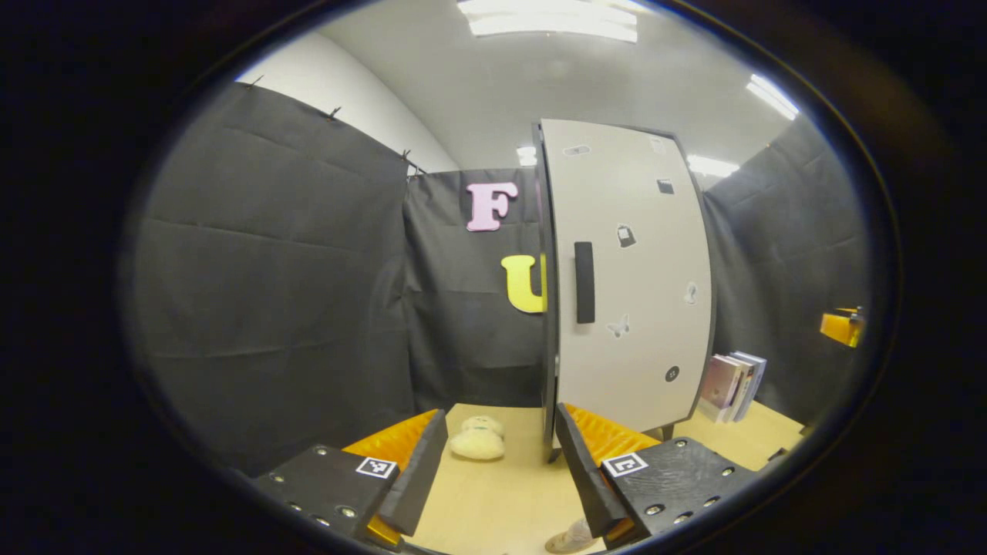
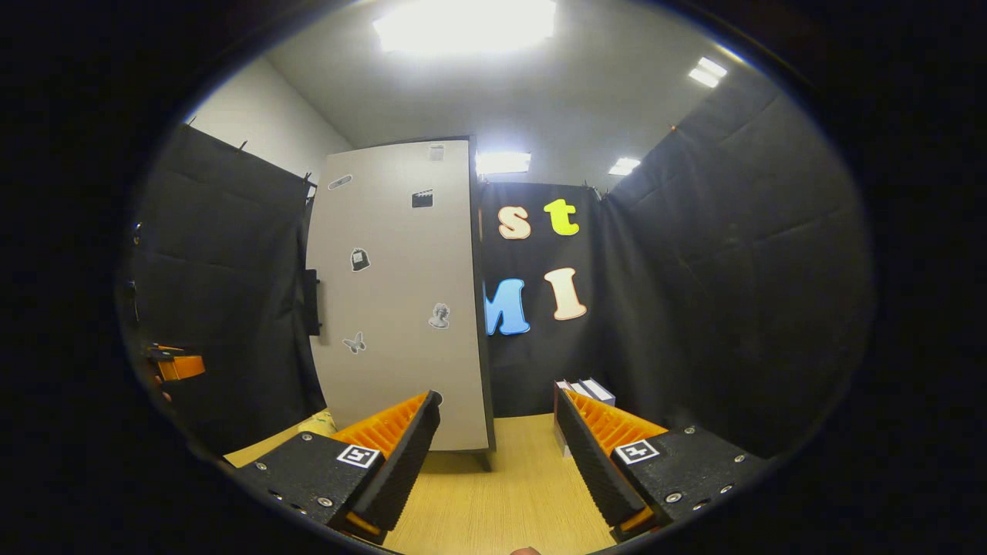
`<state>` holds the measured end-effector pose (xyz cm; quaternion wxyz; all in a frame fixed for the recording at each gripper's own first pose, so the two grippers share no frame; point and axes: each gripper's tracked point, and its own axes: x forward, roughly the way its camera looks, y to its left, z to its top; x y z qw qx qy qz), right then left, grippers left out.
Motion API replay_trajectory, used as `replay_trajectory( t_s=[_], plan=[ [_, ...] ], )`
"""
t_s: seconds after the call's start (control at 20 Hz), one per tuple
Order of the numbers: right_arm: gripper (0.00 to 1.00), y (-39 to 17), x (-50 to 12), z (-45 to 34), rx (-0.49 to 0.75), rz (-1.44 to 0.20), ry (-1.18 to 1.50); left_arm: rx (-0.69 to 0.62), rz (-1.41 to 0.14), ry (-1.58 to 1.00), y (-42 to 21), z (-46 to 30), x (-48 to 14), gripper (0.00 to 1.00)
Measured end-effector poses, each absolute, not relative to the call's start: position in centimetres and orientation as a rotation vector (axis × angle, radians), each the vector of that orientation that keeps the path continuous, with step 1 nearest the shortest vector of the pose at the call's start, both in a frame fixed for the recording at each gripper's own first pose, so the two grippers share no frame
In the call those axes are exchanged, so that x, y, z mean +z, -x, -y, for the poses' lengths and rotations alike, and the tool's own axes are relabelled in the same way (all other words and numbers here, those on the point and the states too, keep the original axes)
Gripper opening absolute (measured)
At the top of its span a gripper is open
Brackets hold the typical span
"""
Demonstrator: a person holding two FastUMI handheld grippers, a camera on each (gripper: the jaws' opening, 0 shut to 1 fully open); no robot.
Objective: Open the cabinet door with the right hand, grasp the bottle in the cabinet with the left hand and place it on the coaster, then close the cabinet door with the right hand.
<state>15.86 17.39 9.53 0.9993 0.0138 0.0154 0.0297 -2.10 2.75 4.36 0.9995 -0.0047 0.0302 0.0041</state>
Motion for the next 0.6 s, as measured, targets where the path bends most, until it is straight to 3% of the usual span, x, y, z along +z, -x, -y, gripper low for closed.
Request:
replay_trajectory(
  t_s=[0.2, 0.25, 0.3, 0.45, 0.5, 0.55, 0.6],
  plan=[
    [0.94, -15.84, 9.64, -17.41, 0.059, -0.026, -0.03, 0.007, -0.056, 0.013, 1.99, -2.99, 4.58, 0.81],
    [0.95, -15.86, 9.7, -17.35, 0.058, -0.023, -0.028, 0.006, -0.053, 0.013, 2.02, -2.96, 4.6, 0.87],
    [0.95, -15.97, 9.74, -17.3, 0.057, -0.02, -0.024, 0.005, -0.051, 0.012, 2.07, -3.0, 4.67, 0.81],
    [0.95, -15.89, 9.82, -17.11, 0.05, -0.017, -0.024, 0.003, -0.042, 0.004, 2.11, -3.0, 4.78, 0.81],
    [0.94, -15.96, 9.79, -17.2, 0.049, -0.017, -0.029, 0.002, -0.042, 0.0, 2.14, -2.93, 4.77, 0.87],
    [0.94, -15.95, 9.75, -17.31, 0.048, -0.022, -0.034, 0.002, -0.042, -0.001, 2.1, -2.91, 4.61, 0.81],
    [0.94, -15.83, 9.65, -17.37, 0.048, -0.026, -0.039, 0.001, -0.045, 0.0, 2.0, -2.89, 4.52, 0.81]
  ],
)
